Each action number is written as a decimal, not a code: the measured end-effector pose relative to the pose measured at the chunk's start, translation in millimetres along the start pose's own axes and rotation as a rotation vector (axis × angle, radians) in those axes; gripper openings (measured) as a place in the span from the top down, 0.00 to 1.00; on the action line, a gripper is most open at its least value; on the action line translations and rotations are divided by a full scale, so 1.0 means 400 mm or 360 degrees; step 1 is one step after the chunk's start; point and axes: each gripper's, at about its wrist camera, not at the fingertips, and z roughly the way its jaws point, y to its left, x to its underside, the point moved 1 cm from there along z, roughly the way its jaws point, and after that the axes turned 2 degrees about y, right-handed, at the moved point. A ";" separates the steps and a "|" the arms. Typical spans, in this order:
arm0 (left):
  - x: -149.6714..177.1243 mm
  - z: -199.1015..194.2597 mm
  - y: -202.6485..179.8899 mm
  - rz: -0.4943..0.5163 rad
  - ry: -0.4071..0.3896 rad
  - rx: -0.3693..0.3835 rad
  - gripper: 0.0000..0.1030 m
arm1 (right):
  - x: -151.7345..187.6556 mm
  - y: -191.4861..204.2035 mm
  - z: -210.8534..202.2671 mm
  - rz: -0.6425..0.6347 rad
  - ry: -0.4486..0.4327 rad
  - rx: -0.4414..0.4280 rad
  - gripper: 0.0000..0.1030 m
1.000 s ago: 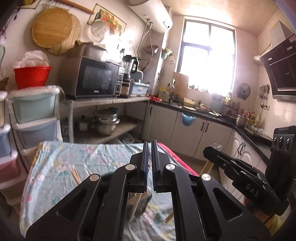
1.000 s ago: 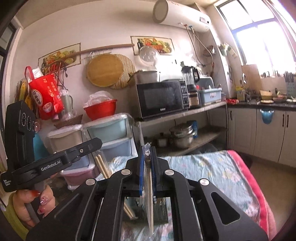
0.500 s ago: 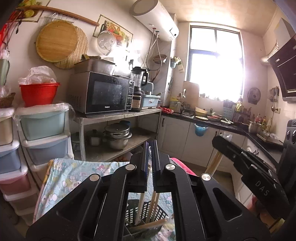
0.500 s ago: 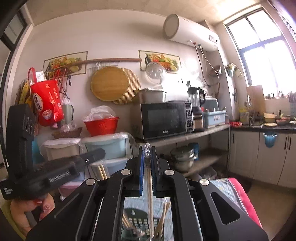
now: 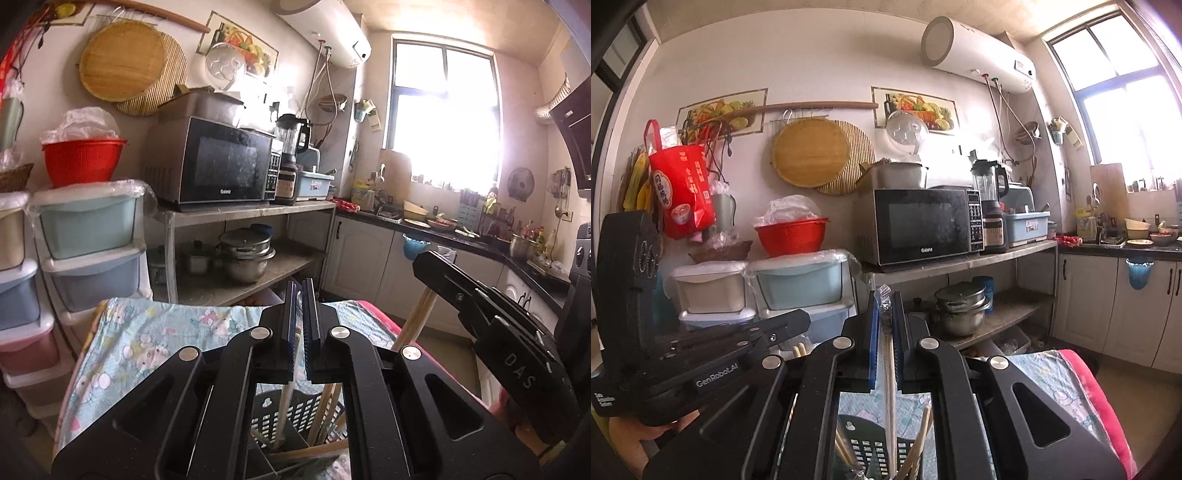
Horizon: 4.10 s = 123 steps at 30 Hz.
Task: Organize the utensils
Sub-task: 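Lower both held chopsticks down into the caddy compartments, then open the left tool while the right tool opens, releasing chopsticks into the caddy, then withdraw both open tools and move toward the last loose chopsticks, then close the left tool on a loose chopstick while the right tool closes on another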
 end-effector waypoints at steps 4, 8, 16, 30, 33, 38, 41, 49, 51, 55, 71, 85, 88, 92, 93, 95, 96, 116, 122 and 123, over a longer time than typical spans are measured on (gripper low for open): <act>0.019 0.020 0.008 0.0003 0.0038 0.0003 0.98 | 0.027 -0.005 0.025 0.0024 0.0044 0.0015 0.93; 0.038 0.031 0.016 -0.0008 0.0068 0.0003 0.98 | 0.049 -0.013 0.037 0.0063 0.0088 0.0021 0.93; 0.076 0.031 0.031 -0.0070 0.0122 0.0021 0.98 | 0.083 -0.024 0.013 0.0116 0.0133 0.0039 0.61; 0.117 -0.030 0.060 -0.0175 0.0112 0.0013 0.42 | 0.161 -0.080 -0.054 0.0195 0.0277 0.0176 0.44; 0.124 -0.051 0.057 -0.0175 0.0085 0.0001 0.27 | 0.178 -0.088 -0.066 0.0214 0.0316 0.0189 0.41; 0.141 -0.076 0.051 -0.0164 0.0075 -0.0020 0.10 | 0.207 -0.096 -0.093 0.0223 0.0365 0.0210 0.37; 0.158 -0.090 0.052 -0.0171 0.0074 -0.0042 0.10 | 0.222 -0.104 -0.107 0.0243 0.0387 0.0213 0.36; 0.208 -0.123 0.067 -0.0227 0.0102 -0.0057 0.10 | 0.252 -0.106 -0.142 0.0261 0.0435 0.0218 0.34; 0.221 -0.128 0.070 -0.0233 0.0116 -0.0066 0.10 | 0.259 -0.104 -0.149 0.0261 0.0445 0.0214 0.33; 0.251 -0.132 0.074 -0.0244 0.0162 -0.0073 0.10 | 0.277 -0.099 -0.160 0.0257 0.0475 0.0204 0.33; 0.354 -0.122 0.071 -0.0251 0.0338 -0.0076 0.10 | 0.341 -0.082 -0.193 0.0221 0.0614 0.0167 0.33; 0.428 -0.120 0.065 -0.0267 0.0491 -0.0064 0.10 | 0.389 -0.098 -0.237 0.0236 0.0712 0.0178 0.33; 0.443 -0.122 0.065 -0.0277 0.0525 -0.0058 0.10 | 0.403 -0.101 -0.247 0.0254 0.0741 0.0176 0.33; 0.465 -0.127 0.055 -0.0269 0.0568 -0.0053 0.10 | 0.416 -0.100 -0.257 0.0257 0.0771 0.0174 0.33; 0.471 -0.128 0.053 -0.0268 0.0579 -0.0052 0.10 | 0.419 -0.101 -0.259 0.0259 0.0780 0.0170 0.33; 0.482 -0.126 0.049 -0.0274 0.0607 -0.0045 0.10 | 0.425 -0.104 -0.261 0.0262 0.0798 0.0168 0.33; 0.488 -0.125 0.048 -0.0275 0.0620 -0.0038 0.10 | 0.429 -0.106 -0.263 0.0261 0.0805 0.0169 0.33; 0.656 -0.079 0.010 -0.0402 0.1013 0.0114 0.42 | 0.524 -0.156 -0.261 0.0347 0.1034 0.0157 0.33; 0.660 -0.057 0.007 -0.0384 0.1075 0.0064 0.42 | 0.560 -0.177 -0.238 0.0403 0.1129 0.0161 0.33; 0.660 -0.051 0.006 -0.0374 0.1081 0.0055 0.42 | 0.564 -0.181 -0.231 0.0415 0.1142 0.0166 0.33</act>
